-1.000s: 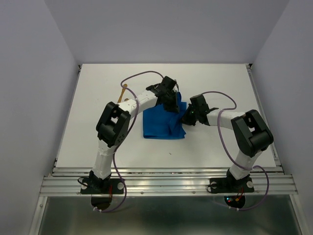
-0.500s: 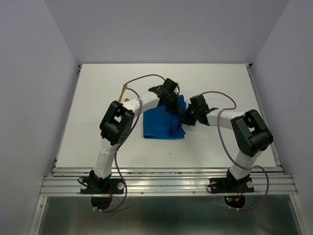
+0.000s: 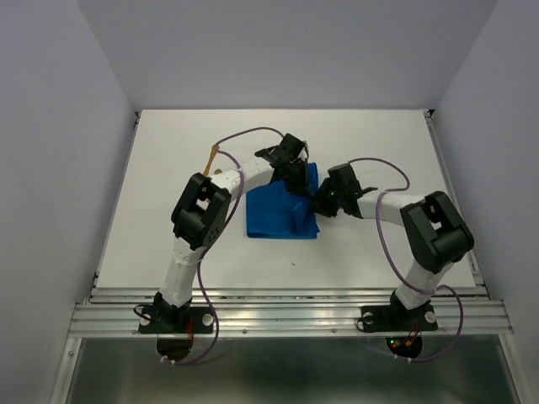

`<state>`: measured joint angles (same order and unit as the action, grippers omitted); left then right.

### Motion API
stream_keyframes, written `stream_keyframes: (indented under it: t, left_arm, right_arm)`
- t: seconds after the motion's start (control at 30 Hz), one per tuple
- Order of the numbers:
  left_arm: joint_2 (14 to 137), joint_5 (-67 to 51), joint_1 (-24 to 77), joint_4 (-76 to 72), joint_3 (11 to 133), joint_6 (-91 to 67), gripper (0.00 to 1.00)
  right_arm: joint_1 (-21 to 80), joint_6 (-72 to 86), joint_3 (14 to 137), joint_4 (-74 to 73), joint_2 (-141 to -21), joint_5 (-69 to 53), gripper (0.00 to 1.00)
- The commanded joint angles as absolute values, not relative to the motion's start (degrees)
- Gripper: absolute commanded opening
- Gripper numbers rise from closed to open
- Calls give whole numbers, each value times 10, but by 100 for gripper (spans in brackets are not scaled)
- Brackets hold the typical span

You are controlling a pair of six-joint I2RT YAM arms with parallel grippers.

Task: Fold the napkin into a case and place the utensils inside
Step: Fold the rectangle-folded napkin at the center of the board.

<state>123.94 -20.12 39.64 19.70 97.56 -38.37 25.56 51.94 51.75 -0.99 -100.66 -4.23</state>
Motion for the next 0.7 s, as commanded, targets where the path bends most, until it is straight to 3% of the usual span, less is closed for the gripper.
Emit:
stream_keyframes:
  t: [0.0, 0.07, 0.17, 0.3, 0.33, 0.4, 0.67]
  left_arm:
    - [1216, -206, 403, 186, 995, -376, 0]
    - [1216, -206, 404, 195, 995, -364, 0]
    - [1210, -200, 404, 198, 987, -355, 0]
    - [1201, -200, 403, 193, 973, -356, 0]
    - [1201, -201, 403, 193, 973, -356, 0]
    - [1200, -203, 404, 193, 972, -357, 0]
    - [1190, -198, 403, 198, 969, -359, 0]
  right_arm:
    - [265, 492, 469, -88, -981, 23, 47]
    - [265, 483, 461, -101, -957, 26, 53]
    - [265, 487, 443, -105, -935, 32, 54]
    - [265, 488, 435, -103, -921, 30, 51]
    - [265, 488, 434, -100, -923, 31, 40]
    - [265, 486, 439, -99, -927, 34, 33]
    - [252, 454, 487, -98, -970, 46, 33]
